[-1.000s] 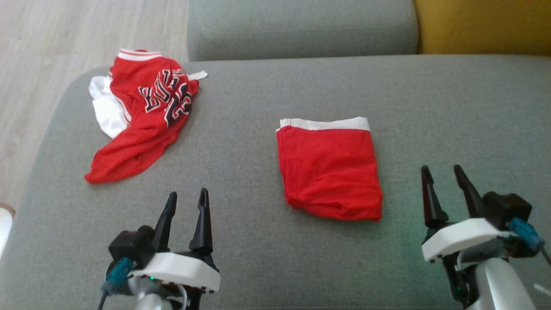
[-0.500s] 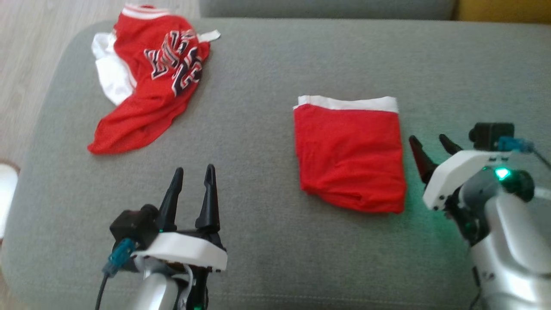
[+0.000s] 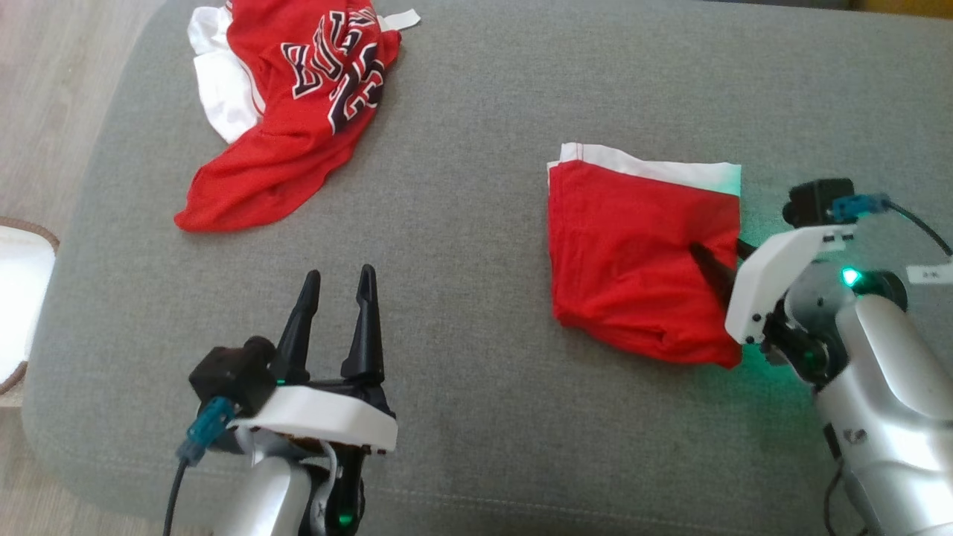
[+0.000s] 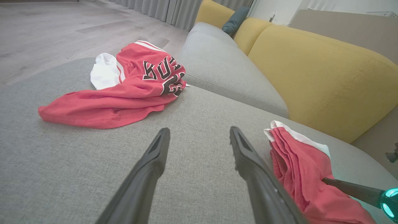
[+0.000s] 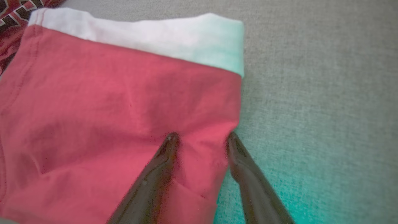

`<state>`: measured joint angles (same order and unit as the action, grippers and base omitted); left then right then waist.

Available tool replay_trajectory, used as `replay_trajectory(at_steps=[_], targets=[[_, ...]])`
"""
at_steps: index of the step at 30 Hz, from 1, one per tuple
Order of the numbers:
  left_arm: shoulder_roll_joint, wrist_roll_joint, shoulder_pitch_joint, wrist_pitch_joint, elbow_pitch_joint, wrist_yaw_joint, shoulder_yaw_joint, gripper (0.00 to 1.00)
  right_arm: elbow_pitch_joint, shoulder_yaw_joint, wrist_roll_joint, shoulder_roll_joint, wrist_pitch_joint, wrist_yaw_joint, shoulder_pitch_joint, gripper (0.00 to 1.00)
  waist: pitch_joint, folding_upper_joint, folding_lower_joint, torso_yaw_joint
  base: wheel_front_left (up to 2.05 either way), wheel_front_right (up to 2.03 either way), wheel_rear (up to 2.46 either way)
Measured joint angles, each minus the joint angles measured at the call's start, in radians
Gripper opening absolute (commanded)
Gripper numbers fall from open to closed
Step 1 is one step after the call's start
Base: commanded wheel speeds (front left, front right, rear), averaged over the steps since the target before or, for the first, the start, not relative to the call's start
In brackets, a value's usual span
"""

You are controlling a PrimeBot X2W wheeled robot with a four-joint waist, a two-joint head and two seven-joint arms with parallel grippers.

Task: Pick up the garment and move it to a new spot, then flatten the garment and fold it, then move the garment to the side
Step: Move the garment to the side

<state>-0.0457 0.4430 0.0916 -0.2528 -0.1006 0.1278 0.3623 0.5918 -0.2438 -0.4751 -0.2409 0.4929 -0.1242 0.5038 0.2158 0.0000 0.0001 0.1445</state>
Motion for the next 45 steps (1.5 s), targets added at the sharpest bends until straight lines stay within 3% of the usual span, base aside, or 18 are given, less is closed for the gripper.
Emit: replay_trajectory(at_steps=[1, 3, 4, 5, 11, 19, 24, 28, 34, 41, 45], targets=[[0.000, 0.000, 0.001, 0.000, 0.001, 0.000, 0.000, 1.00, 0.003, -0.008, -0.002, -0.001, -0.001, 0.000, 0.008, 0.49, 0.003, 0.0000, 0.0000, 0.000, 0.00, 0.00, 0.00], [0.000, -0.001, 0.001, 0.000, 0.002, 0.002, -0.002, 1.00, 0.009, -0.026, -0.012, -0.002, -0.014, 0.000, 0.023, 0.30, 0.008, 0.0000, 0.0000, -0.004, 0.00, 0.00, 0.00], [0.000, -0.003, 0.001, 0.000, 0.003, 0.003, -0.003, 1.00, 0.009, -0.037, -0.014, -0.002, -0.025, 0.000, 0.029, 0.07, 0.010, 0.0000, 0.0000, -0.008, 0.00, 0.00, 0.00], [0.000, -0.003, 0.001, 0.000, 0.003, 0.004, -0.004, 1.00, 0.009, -0.046, -0.016, -0.004, -0.036, 0.000, 0.034, 0.00, 0.013, 0.0000, 0.0000, -0.012, 0.00, 0.00, 0.00], [0.000, -0.036, 0.002, 0.000, 0.028, -0.002, -0.006, 1.00, -0.003, -0.060, 0.019, -0.055, -0.129, 0.000, 0.078, 0.00, 0.033, 0.0000, 0.0000, -0.061, 0.00, 0.00, 0.00], [0.000, -0.089, 0.040, -0.001, 0.053, -0.016, 0.009, 1.00, -0.018, 0.050, 0.068, -0.085, -0.224, 0.000, 0.098, 0.00, 0.064, 0.0000, 0.0000, -0.191, 0.00, 0.00, 0.00], [-0.009, -0.112, 0.043, -0.001, 0.049, -0.024, 0.011, 1.00, -0.026, 0.080, 0.087, -0.065, -0.253, 0.000, 0.103, 0.00, 0.084, 0.0000, -0.0001, -0.279, 0.00, 0.00, 0.00], [-0.030, -0.136, 0.082, 0.006, 0.044, -0.032, 0.017, 1.00, -0.020, 0.091, 0.103, -0.014, -0.282, 0.000, 0.130, 0.00, 0.116, 0.0000, 0.0000, -0.391, 0.00, 0.00, 0.00], [-0.049, -0.151, 0.107, 0.033, 0.054, -0.033, 0.031, 1.00, 0.018, 0.098, 0.116, 0.043, -0.325, 0.000, 0.168, 0.00, 0.152, 0.0000, 0.0000, -0.494, 0.00, 0.00, 0.00], [-0.053, -0.158, 0.109, 0.048, 0.074, -0.032, 0.047, 1.00, 0.094, 0.102, 0.147, 0.039, -0.354, 0.000, 0.224, 0.00, 0.167, 0.0000, -0.0001, -0.496, 0.00, 0.00, 0.00], [-0.053, -0.158, 0.110, 0.048, 0.086, -0.031, 0.049, 1.00, 0.143, 0.096, 0.184, -0.012, -0.353, 0.000, 0.289, 0.00, 0.165, 0.0000, -0.0001, -0.461, 0.00, 0.00, 0.00]])
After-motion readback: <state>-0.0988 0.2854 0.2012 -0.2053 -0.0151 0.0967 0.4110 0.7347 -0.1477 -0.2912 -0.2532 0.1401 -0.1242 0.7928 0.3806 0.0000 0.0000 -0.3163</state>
